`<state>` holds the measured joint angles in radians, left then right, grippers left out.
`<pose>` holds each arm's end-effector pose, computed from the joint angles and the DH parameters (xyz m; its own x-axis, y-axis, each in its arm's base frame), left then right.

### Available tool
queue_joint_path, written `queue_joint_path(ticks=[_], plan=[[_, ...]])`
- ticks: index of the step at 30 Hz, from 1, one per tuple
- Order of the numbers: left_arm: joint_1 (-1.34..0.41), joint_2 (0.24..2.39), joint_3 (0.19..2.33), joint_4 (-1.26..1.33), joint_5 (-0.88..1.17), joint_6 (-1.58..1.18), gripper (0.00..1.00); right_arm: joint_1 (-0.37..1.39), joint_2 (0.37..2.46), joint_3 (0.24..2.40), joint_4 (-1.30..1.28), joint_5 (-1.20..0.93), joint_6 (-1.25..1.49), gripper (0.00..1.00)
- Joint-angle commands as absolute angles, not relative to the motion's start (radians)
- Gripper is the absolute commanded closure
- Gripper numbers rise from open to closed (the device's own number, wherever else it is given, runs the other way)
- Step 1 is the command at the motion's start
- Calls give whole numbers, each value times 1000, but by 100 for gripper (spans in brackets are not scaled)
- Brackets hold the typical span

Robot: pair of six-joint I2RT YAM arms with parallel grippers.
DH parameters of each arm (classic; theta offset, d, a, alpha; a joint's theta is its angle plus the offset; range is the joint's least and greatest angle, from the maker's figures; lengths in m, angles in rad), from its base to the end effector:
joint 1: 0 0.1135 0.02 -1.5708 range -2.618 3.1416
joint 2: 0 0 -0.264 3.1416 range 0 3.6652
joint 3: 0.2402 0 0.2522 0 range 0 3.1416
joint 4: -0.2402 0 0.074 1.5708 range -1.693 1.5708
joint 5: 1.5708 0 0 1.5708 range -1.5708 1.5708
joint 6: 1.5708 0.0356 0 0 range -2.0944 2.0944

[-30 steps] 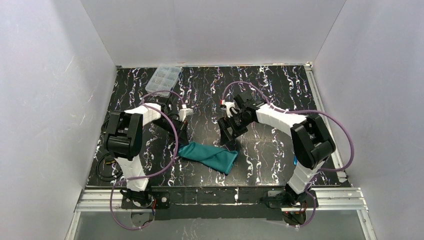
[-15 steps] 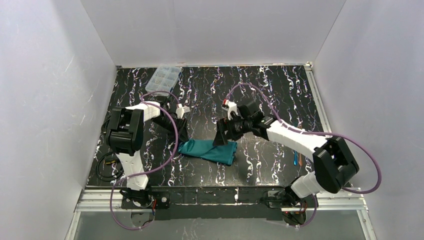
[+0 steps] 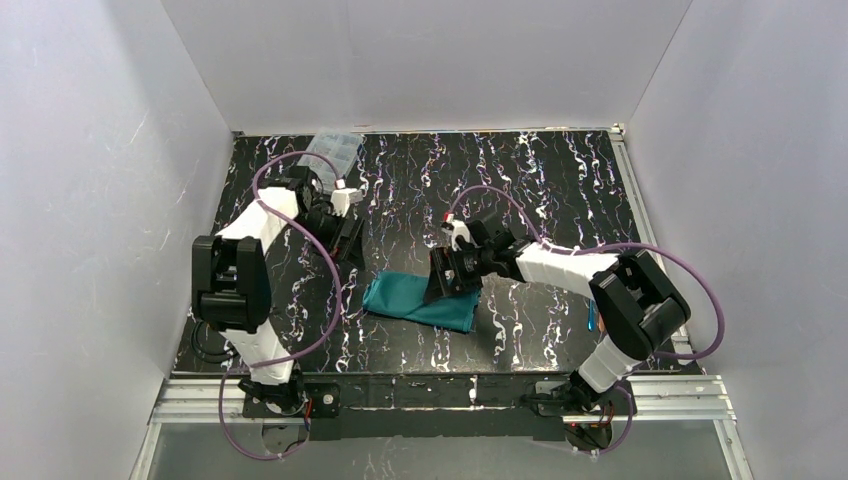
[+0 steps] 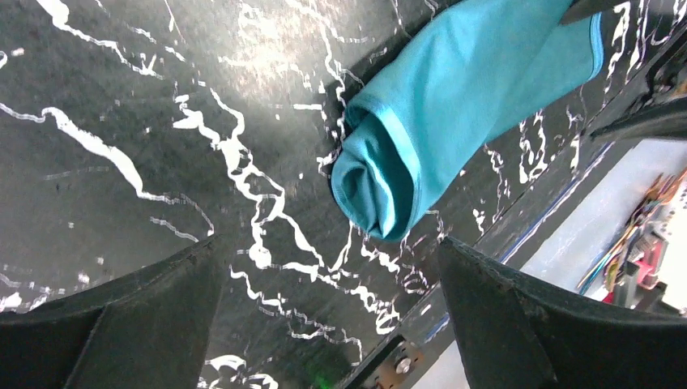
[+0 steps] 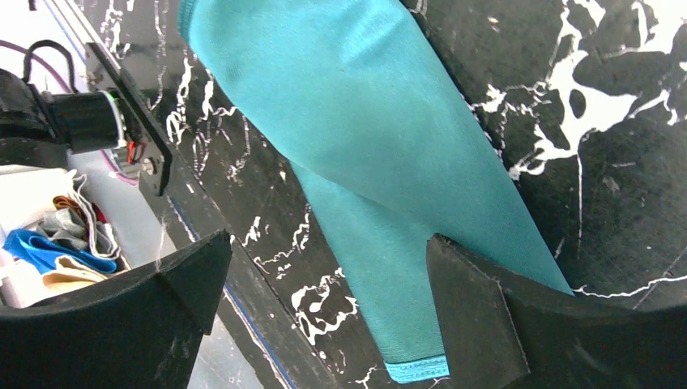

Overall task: Fold the napkin into a case and place the utensils inside
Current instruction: Move the fork to the corner of the board.

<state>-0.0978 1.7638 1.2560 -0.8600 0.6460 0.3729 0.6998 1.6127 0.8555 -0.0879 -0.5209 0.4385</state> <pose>0.3308 -0.0540 0.2056 -0.8354 0.3743 -0.4026 0.5402 0.6942 -0.4757 0.2333 0.2196 0.1742 -0.8626 -0.2448 -0.4428 -0.4916 0.6127 0.6188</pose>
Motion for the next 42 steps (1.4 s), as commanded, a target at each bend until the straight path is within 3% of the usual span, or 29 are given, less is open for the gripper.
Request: queue_joint_path(ticks=[1,7,11,15,17,21,24,27,34,42], plan=[[-95,1638,1250,-969,610,465,1,697,1561,926,-110,-560,415,1],[-245,1579,1223,-934,700,444,2,675,1524,1052,-233,-515,386,2],[-279,1554,1295,-888,663,412,2,524,1478,1119,-347,-373,473,1],[-266,1583,1478,-909,520,367,1,302,1471,1075,-328,-424,531,1],[-247,1609,1544,-941,472,351,1,215,1457,1102,-432,-273,541,1],[-116,1617,1543,-917,617,266,1,155,1465,1243,-667,132,516,1],[-28,1663,1562,-947,757,293,1,101,1551,1355,-824,275,514,1],[61,1717,1578,-980,916,276,1,20,1567,1333,-852,358,536,1],[66,1702,1539,-957,865,286,1,-121,1580,1174,-762,287,562,9],[66,1643,1498,-946,842,316,1,-134,1723,1140,-723,222,529,3]])
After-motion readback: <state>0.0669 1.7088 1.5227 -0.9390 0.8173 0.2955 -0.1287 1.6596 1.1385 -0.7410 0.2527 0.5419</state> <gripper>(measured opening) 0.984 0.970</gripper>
